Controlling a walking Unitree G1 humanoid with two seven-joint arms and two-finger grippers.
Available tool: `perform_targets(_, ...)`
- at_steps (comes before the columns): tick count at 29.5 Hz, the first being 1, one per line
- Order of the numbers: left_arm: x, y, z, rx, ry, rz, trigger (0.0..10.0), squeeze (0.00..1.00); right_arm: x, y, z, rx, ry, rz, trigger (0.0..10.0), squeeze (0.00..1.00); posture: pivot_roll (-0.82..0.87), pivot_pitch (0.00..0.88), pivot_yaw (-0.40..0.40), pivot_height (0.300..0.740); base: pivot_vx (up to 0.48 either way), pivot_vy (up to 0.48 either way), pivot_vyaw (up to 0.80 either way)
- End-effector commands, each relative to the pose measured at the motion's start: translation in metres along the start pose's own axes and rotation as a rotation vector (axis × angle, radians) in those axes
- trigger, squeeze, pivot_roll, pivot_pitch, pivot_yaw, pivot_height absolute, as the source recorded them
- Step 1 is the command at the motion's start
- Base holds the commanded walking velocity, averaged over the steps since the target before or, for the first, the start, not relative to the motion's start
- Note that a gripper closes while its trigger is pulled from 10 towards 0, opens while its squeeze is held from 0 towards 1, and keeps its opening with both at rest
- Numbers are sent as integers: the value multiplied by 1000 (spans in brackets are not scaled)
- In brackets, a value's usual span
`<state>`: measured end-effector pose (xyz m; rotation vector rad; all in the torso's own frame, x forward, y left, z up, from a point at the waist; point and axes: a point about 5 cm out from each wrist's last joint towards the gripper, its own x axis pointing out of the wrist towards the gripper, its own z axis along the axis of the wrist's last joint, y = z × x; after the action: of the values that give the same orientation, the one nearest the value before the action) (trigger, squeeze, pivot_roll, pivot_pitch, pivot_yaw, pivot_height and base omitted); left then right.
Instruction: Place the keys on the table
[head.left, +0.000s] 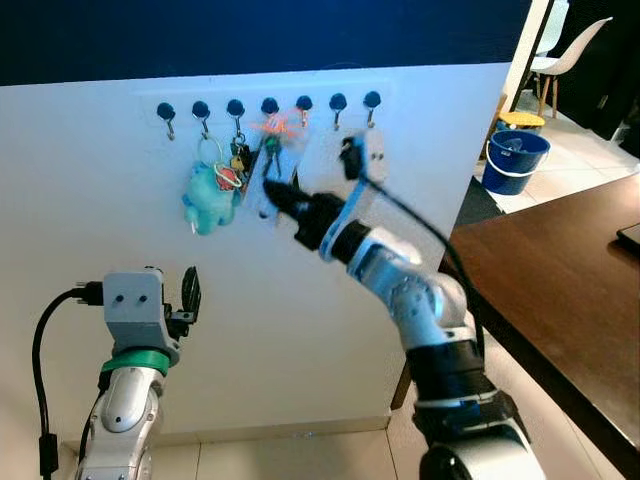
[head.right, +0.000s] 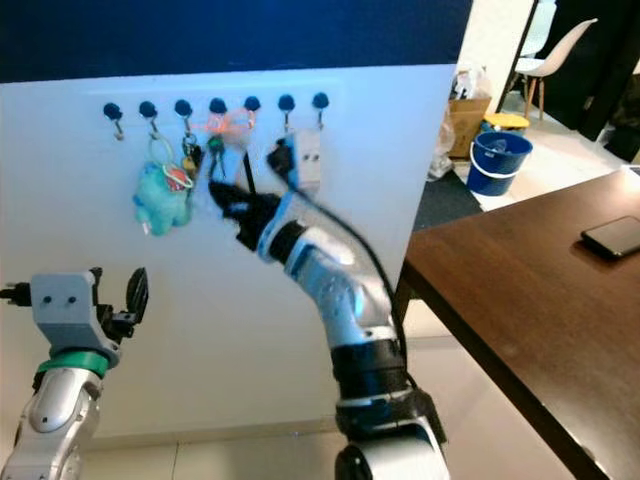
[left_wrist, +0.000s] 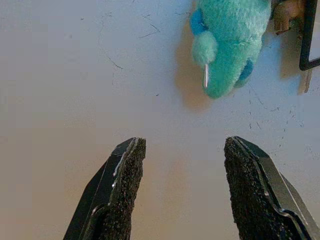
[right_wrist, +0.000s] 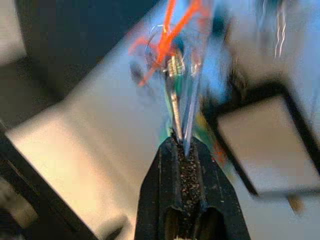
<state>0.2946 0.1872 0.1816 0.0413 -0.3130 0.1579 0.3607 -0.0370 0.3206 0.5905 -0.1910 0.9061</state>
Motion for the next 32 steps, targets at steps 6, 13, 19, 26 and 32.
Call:
perform_targets(6,-1,0,-1,4,8,-7,10000,0,1,4,23,100,-85,54,0,0,-128,77,116,740,0,0,0)
perform_targets(13,-1,0,-1,6,8,-9,10000,0,-1,5,22,-269,-32,54,0,0,-128,77,116,740,0,0,0)
perform_targets(19,-7,5,-2,8,21,10,10000,0,-16,4,-4,-504,-39,58,0,0,-119,79,108,740,0,0,0)
perform_targets(26,-41,32,-2,20,49,108,10000,0,-64,3,-30,-548,-91,76,0,0,-121,57,102,740,0,0,0)
perform_targets(32,-73,47,-12,50,117,206,10000,0,-125,-27,-54,-514,-84,-251,8078,0,-135,19,92,740,0,0,0)
